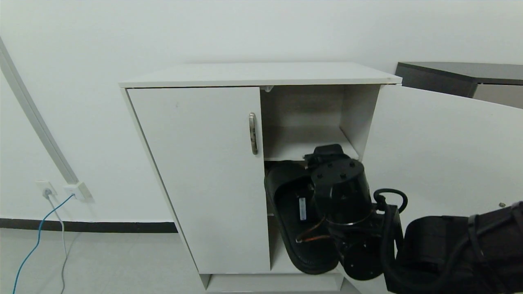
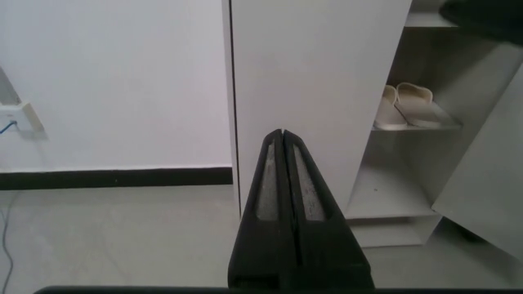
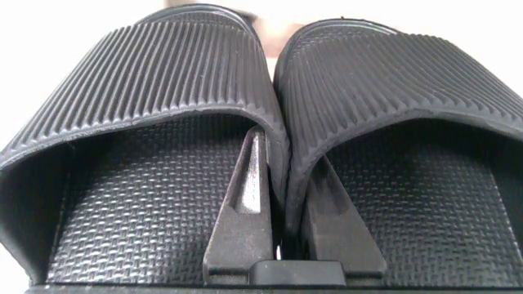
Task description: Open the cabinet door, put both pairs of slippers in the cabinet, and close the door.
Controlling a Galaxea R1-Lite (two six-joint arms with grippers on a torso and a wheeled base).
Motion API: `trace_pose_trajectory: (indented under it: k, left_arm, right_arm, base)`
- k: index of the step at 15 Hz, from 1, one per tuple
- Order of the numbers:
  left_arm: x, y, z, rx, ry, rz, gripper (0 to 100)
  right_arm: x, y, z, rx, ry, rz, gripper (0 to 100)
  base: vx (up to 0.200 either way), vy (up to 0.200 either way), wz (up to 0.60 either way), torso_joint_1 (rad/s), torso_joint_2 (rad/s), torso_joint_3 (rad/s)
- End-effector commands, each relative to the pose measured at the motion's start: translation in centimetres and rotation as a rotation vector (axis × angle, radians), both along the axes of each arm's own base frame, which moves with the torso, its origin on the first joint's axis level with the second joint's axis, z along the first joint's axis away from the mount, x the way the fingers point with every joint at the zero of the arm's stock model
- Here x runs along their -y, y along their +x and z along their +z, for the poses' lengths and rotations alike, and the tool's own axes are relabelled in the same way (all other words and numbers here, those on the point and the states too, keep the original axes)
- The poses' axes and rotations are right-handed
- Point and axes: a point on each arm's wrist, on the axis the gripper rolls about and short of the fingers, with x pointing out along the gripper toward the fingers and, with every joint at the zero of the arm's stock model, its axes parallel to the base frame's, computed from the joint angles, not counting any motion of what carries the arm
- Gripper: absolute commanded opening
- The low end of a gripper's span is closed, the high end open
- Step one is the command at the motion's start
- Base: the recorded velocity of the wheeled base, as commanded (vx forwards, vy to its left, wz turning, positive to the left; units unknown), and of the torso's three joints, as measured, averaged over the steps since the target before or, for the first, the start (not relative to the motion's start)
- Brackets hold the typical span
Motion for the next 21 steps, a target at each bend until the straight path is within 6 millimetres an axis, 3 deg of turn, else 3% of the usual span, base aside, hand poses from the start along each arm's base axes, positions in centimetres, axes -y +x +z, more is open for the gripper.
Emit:
trace_pose_trajectory:
  k: [1,5,9,11,21]
  left_arm:
    - [0.0,0.0,0.0,0.000,0.000,0.001,0]
    - [0.0,0.0,0.0,0.000,0.000,0.001,0]
    - [0.0,0.0,0.0,0.002,0.001,0.001,0]
    - [0.0,0.0,0.0,0.000,0.001,0.001,0]
    - [0.0,0.0,0.0,-0.001,0.001,0.001,0]
  right_arm:
    - [-0.3,1.5,1.9,0.037,0.050,-0.061,0]
    - [-0.7,4.4,1.0,0.038,0.020,-0.108,0]
    - [-0.1,5.4,1.6,0.037,0.020,-0.136,0]
    - [0.0,5.4,1.5,0.033,0.018,-0.138,0]
    - [0.2,5.2,1.8,0.034,0.035,-0.139,0]
  base:
    - [0.000,0.000,0.00,0.000,0.00,0.000]
    - [0.000,0.000,0.00,0.000,0.00,0.000]
    - [0.000,0.000,0.00,0.000,0.00,0.000]
    - [0.000,0.000,0.00,0.000,0.00,0.000]
    - [0.180,0.000,0.00,0.001,0.00,0.004]
